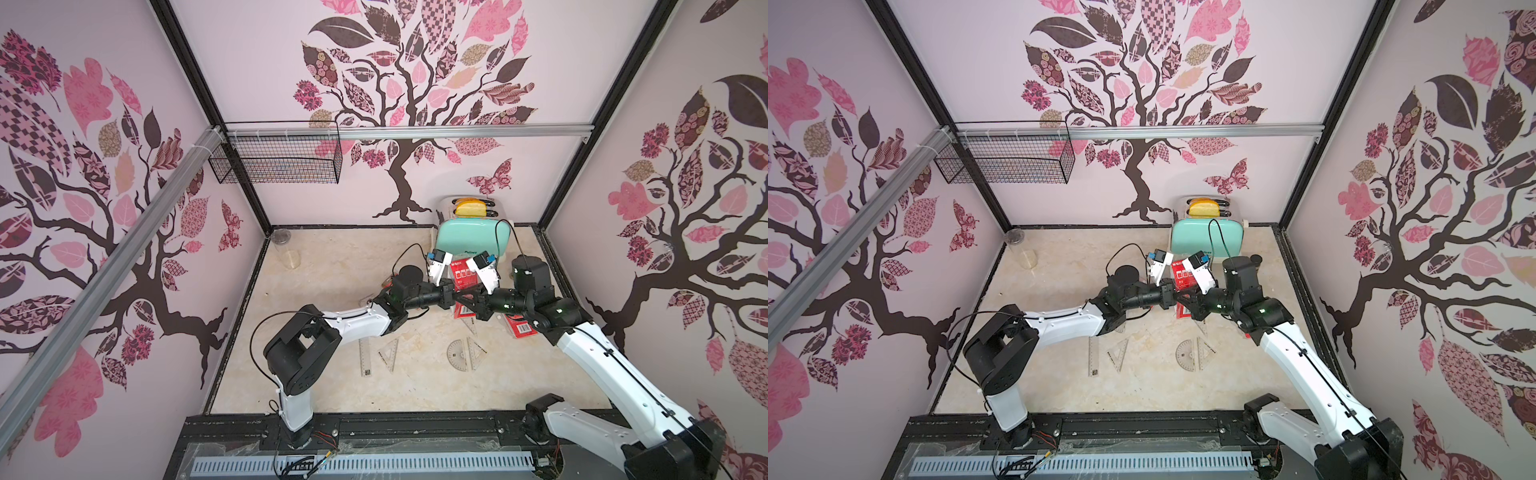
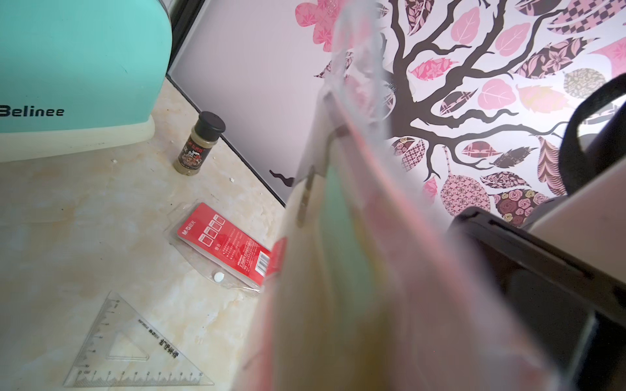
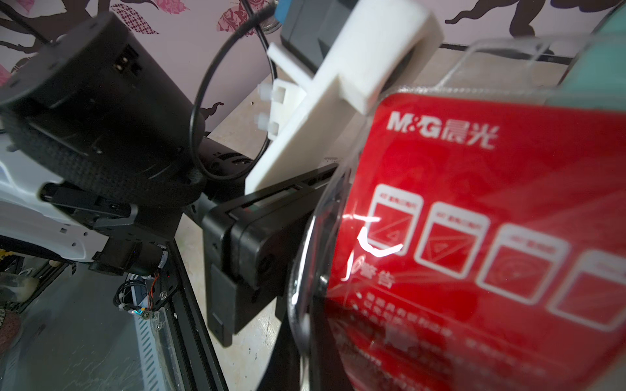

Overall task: Open the ruler set and take out the ruler
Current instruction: Take out the ruler from the ruler set bag.

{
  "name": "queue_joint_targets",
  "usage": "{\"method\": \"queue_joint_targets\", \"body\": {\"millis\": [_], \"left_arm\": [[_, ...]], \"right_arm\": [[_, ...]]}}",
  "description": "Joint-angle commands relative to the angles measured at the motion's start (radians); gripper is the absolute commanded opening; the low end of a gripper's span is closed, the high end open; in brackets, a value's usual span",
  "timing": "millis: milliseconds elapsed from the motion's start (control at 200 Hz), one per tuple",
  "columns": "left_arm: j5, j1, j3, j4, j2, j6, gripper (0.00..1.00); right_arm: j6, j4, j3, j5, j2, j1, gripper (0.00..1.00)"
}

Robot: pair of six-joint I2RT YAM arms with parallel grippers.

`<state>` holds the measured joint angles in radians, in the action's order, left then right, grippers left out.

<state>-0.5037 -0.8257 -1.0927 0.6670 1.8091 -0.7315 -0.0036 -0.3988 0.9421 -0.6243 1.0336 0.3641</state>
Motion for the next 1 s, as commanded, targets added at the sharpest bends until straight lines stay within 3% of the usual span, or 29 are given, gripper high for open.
{"method": "queue_joint_targets", "body": {"millis": [0, 200, 325, 705, 995], "left_arm": [[0.052, -0.010, 0.017, -0.013, -0.043, 0.042, 0.00], [0.120, -0.010, 0.042, -0.125, -0.102, 0.111, 0.00], [0.188, -0.015, 0.042, -0.222, -0.139, 0.163, 0.00], [0.195, -0.015, -0.052, -0.523, -0.158, 0.230, 0.00], [0.306, -0.015, -0.134, -0.610, -0.111, 0.253, 0.00]], "right_arm": [[0.004, 0.005, 0.011, -0.022, -0.027, 0.032, 0.00], [0.043, 0.014, -0.016, 0.196, -0.040, 0.032, 0.00], [0.052, 0.038, -0.038, 0.262, -0.036, 0.032, 0.00], [0.029, 0.067, -0.064, 0.349, -0.010, 0.031, 0.00], [0.012, 0.094, -0.081, 0.229, -0.010, 0.033, 0.00]]}}
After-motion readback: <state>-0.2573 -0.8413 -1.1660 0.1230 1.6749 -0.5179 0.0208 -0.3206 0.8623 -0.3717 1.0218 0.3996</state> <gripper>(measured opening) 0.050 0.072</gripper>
